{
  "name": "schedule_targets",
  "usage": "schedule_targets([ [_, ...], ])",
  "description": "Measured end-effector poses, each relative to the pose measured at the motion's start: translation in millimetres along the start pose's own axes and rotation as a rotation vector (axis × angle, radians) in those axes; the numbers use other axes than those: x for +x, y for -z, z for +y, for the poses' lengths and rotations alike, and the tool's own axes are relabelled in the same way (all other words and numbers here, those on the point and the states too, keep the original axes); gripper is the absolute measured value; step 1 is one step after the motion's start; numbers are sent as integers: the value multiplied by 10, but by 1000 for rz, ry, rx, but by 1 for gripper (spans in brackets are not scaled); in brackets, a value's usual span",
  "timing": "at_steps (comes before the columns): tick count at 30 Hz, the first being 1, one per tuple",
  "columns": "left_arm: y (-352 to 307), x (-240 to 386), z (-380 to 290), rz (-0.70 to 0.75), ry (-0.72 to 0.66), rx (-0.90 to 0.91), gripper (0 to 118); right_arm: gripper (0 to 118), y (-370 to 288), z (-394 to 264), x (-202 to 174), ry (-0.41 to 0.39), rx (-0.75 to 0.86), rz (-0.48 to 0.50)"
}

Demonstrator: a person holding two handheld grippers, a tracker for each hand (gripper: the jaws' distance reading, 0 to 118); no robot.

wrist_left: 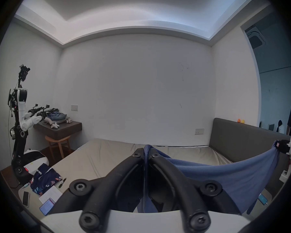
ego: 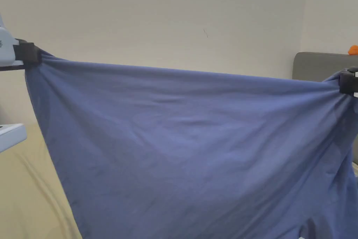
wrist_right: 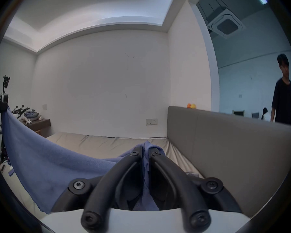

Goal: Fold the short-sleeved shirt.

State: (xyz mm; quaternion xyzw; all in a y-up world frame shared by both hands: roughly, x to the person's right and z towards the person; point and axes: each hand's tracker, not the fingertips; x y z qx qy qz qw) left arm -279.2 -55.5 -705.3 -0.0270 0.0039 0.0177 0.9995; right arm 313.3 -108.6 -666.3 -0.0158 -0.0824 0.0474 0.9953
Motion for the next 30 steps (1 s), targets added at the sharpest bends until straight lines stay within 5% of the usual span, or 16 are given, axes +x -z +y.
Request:
schedule_targets([
  [12,1445,243,-101,94,-13,31,1,6,1461,127,-177,-14,24,-72],
  [19,2297,513,-108,160,200,24,1,6,2389,11,-333,-4,23,-96],
  [30,3224,595,-364,158,124,36,1,6,3490,-553,-633,-41,18,-109],
])
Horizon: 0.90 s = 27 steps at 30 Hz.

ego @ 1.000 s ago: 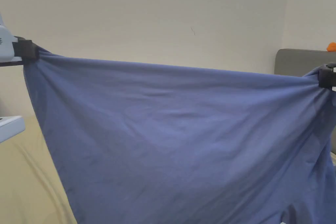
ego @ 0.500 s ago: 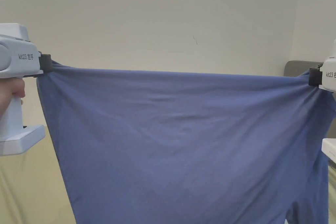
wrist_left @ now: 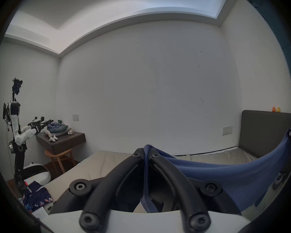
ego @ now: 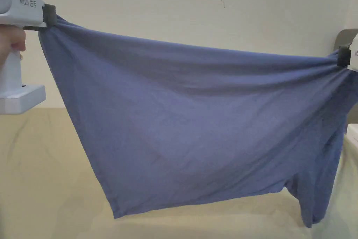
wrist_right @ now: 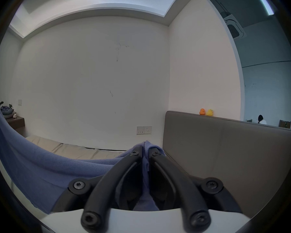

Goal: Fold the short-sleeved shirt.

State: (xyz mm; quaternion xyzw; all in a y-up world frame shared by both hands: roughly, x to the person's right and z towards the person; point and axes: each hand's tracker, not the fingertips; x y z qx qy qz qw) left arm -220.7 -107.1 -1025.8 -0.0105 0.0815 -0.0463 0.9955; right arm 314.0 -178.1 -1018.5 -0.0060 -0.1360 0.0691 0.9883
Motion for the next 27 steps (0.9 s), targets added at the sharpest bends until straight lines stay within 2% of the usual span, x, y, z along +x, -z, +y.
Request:
schedule_targets([
  [6,244,-12,-861,44,-14,-132,1,6,119,-586,-287,-20,-67,7],
  [9,236,-49,-1327,8,-71,-208,1,6,54,-880,-399,-55,-102,20],
  [13,69,9,-1872,-17,-23,-273,1,6,-172,-1228,-469,-56,-142,34],
  [17,-306,-7,-2297,-29,-13,-341,1,6,-420,-1561,-460,-108,-211,39],
  [19,-544,-43,-2490,-31,12,-383,1,6,-665,-1721,-392,-89,-217,42],
  [20,-705,-68,-2578,-33,4,-379,1,6,-793,-1827,-356,-63,-273,35],
  [27,-1797,-317,-3068,-75,10,-445,1,6,-1799,-2265,-92,-45,-327,56],
])
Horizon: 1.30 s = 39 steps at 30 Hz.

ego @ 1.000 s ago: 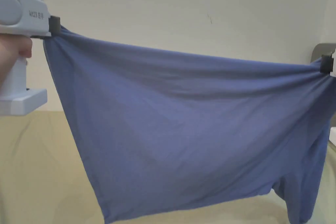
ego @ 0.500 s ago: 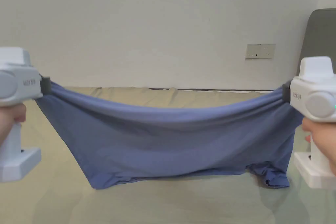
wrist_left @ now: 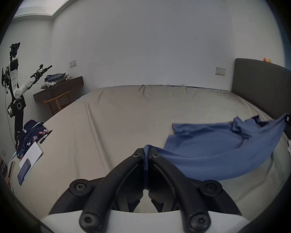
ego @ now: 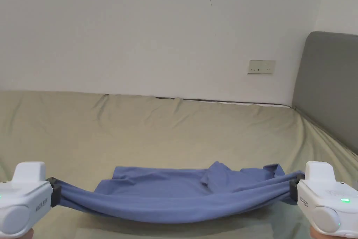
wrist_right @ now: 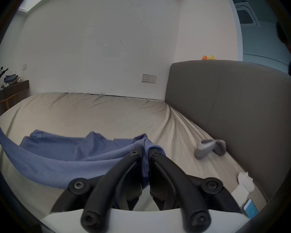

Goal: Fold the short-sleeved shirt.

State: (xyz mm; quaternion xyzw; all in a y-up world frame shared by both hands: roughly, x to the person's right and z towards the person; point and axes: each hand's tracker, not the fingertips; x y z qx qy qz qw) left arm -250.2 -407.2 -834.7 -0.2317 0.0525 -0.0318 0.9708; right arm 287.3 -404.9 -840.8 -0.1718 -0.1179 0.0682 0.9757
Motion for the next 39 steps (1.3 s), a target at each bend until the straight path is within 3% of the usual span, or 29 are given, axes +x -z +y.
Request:
schedule_targets([
  [1,-35,-68,-125,-5,0,4,1,6,-115,-116,17,20,-20,21],
  [4,-378,-173,-434,-17,-47,-35,1,6,-593,-461,75,-43,0,-15],
  [6,-668,-246,-601,-21,-48,-29,1,6,-884,-688,153,-23,-31,11],
  [10,-1204,-388,-788,-61,-46,-59,1,6,-1396,-921,315,-63,-46,32],
  [17,-2022,-599,-1145,-125,-11,-165,1,6,-2283,-1164,555,-182,-106,159],
  [20,-2203,-589,-1280,-164,23,-240,1,5,-2436,-1362,617,-175,-233,210],
  [24,-2314,-504,-1459,-186,143,-322,1,6,-2526,-1543,633,-227,-269,221],
  [32,-2202,-525,-1675,-197,151,-413,4,6,-2465,-1760,622,-228,-379,255],
  [33,-2174,-556,-1702,-199,147,-426,12,6,-2436,-1776,624,-214,-395,251],
  [34,-2154,-566,-1719,-194,139,-431,30,6,-2410,-1796,637,-196,-415,254],
  [35,-2134,-581,-1735,-185,124,-429,65,7,-2385,-1818,653,-168,-441,261],
  [36,-2133,-601,-1734,-177,100,-425,86,12,-2378,-1828,669,-151,-456,259],
  [37,-2019,-728,-1770,-171,76,-417,100,27,-2390,-1834,686,-147,-461,246],
  [38,-2023,-771,-1736,-168,38,-393,102,63,-2412,-1832,703,-143,-454,243],
  [39,-2071,-801,-1667,-160,7,-357,102,86,-2461,-1815,739,-127,-435,235],
])
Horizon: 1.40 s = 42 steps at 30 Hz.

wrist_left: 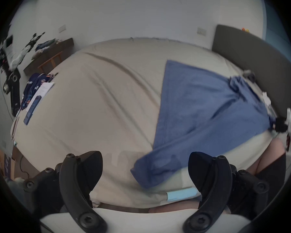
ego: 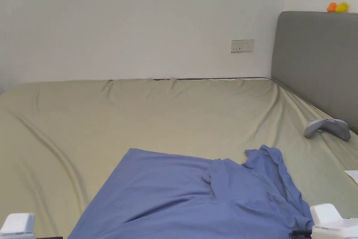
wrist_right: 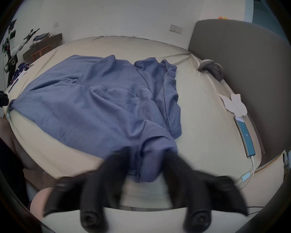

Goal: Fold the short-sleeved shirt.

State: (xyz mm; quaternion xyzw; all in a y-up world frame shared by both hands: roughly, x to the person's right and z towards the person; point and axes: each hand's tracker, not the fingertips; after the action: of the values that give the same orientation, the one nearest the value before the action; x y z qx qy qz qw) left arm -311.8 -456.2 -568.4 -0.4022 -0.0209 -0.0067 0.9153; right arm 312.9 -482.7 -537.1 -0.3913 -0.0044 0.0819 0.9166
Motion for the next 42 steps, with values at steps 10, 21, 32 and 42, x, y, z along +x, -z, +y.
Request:
schedule_targets([
  [10,-1290,398,498,17,-55,637,54,97,-1094,556,79,211,594,-98],
  [21,-1357,973,437,-42,129,675,0,0,-1420,748,-215,157,809,-70],
  [32,189,1057,1486,-157,115,352,0,0,-625,797,-198,107,497,32],
  [42,2475,1176,2781,-58,93,121,105,0,-44,830,-80,55,415,22],
])
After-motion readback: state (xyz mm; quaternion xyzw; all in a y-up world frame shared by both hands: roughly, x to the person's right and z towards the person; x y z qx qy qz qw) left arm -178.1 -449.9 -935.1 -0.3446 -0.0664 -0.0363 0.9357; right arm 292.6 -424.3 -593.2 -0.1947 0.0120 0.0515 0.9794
